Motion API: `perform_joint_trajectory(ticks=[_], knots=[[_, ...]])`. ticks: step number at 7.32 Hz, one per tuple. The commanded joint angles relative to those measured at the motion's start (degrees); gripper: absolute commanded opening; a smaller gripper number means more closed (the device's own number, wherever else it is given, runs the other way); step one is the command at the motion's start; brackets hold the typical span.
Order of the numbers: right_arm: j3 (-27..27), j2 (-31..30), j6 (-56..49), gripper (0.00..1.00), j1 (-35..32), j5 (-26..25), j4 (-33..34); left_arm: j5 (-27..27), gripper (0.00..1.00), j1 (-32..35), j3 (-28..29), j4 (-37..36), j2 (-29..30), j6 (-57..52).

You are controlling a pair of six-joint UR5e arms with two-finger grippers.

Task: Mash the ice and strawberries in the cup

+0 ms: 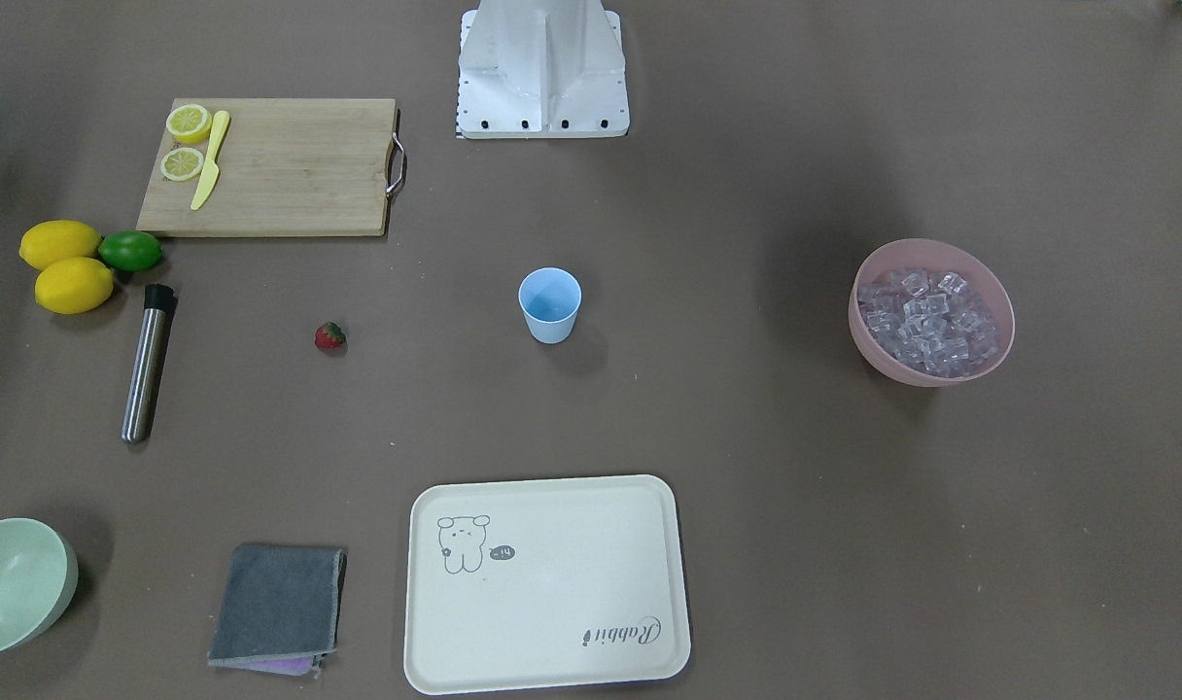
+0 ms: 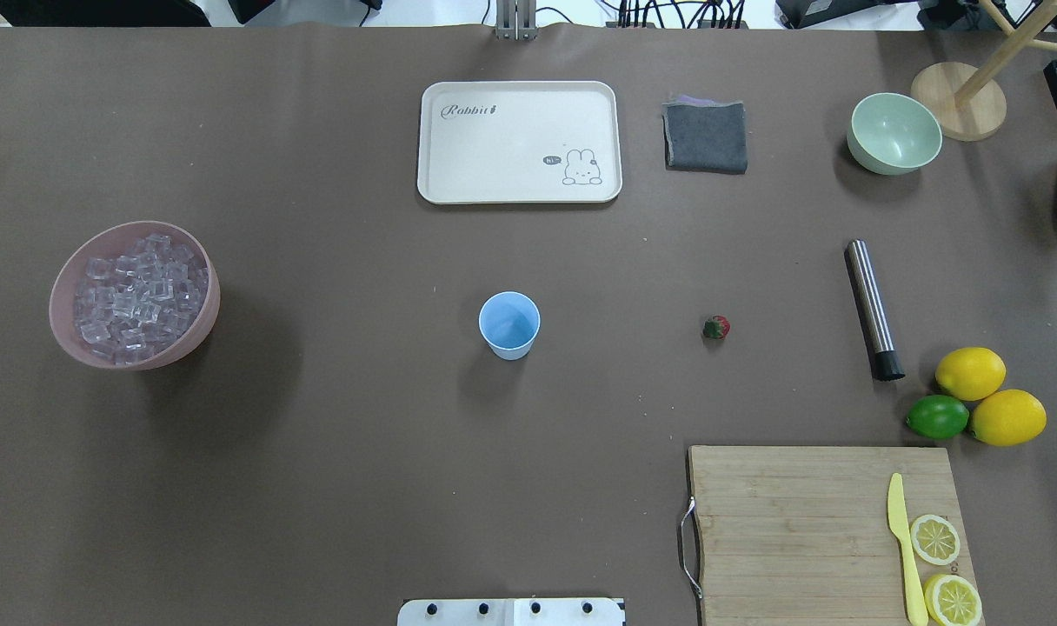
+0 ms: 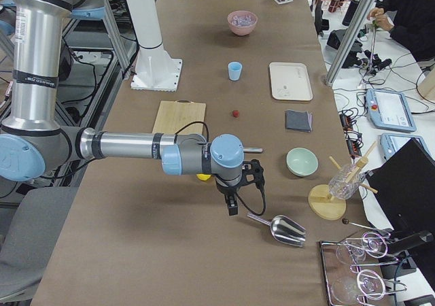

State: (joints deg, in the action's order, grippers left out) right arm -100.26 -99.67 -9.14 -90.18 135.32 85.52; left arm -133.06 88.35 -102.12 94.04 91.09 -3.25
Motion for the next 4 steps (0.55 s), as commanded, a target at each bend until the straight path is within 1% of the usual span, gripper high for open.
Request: perform_joint_trajectory(ticks=[1,2,3,4], knots=[[0.06,0.00,0.00,1.00,0.00,0.04,0.00,-0.10,0.98,-0.02,-0.18,0.00,-0.04,-0.09],[0.06,0.00,0.00,1.00,0.00,0.04,0.00,-0.45,0.98,-0.11,-1.06,0.09,-0.04,-0.17],[-0.02,-0.43,0.00,1.00,0.09,0.04,0.00,-0.36,0.98,-1.24,-2.89,0.09,-1.95,-0.09],[-0.02,-0.44,0.00,1.00,0.09,0.04,-0.09,-0.54,0.98,-1.51,-3.00,0.09,-2.93,0.09]])
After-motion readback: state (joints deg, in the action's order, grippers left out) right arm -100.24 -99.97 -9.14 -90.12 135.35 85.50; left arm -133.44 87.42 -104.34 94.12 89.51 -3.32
